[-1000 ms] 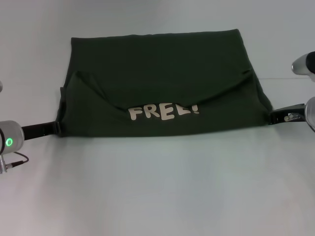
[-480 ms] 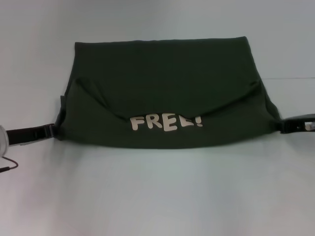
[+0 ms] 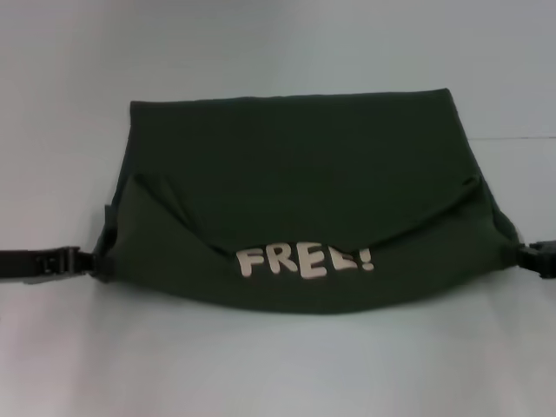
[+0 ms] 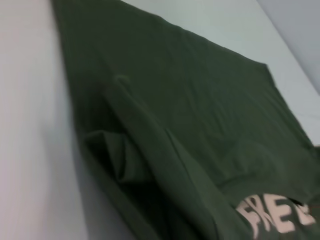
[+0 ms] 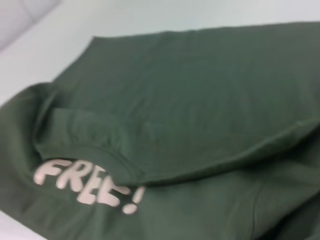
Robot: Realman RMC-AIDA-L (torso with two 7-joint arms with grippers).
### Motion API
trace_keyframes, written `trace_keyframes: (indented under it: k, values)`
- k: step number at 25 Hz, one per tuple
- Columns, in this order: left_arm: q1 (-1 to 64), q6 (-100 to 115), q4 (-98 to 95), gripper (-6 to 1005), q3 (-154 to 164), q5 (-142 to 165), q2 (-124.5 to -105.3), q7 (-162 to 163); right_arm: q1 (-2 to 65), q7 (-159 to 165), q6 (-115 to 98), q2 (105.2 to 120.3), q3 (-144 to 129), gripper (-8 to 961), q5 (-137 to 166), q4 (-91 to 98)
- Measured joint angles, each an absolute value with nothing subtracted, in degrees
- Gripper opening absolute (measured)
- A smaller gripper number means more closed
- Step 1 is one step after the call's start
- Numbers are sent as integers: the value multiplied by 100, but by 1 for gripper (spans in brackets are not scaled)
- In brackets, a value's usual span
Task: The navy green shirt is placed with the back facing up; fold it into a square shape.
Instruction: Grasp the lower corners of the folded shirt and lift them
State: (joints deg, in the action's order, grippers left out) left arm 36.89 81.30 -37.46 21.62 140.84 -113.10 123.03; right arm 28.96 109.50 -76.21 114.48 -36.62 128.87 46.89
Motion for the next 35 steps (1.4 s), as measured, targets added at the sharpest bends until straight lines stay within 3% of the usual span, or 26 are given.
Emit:
trace_keyframes:
  k: [17,28,35]
  values:
    - [3783,10403,-4116,12,1491,14880,-11032,12353,2610,9760,-9171,11300,-2717,31,12714,4628]
    - [4046,9609,-3801,11,570,14159,-10821,12519,3106,10349,-8460,11079,-2223,31,11741,4142]
    - [4158,8247,-3186,13,612,13538,-10880,12410,3650,10641,-6826,11141,-2254,31,11578,3581]
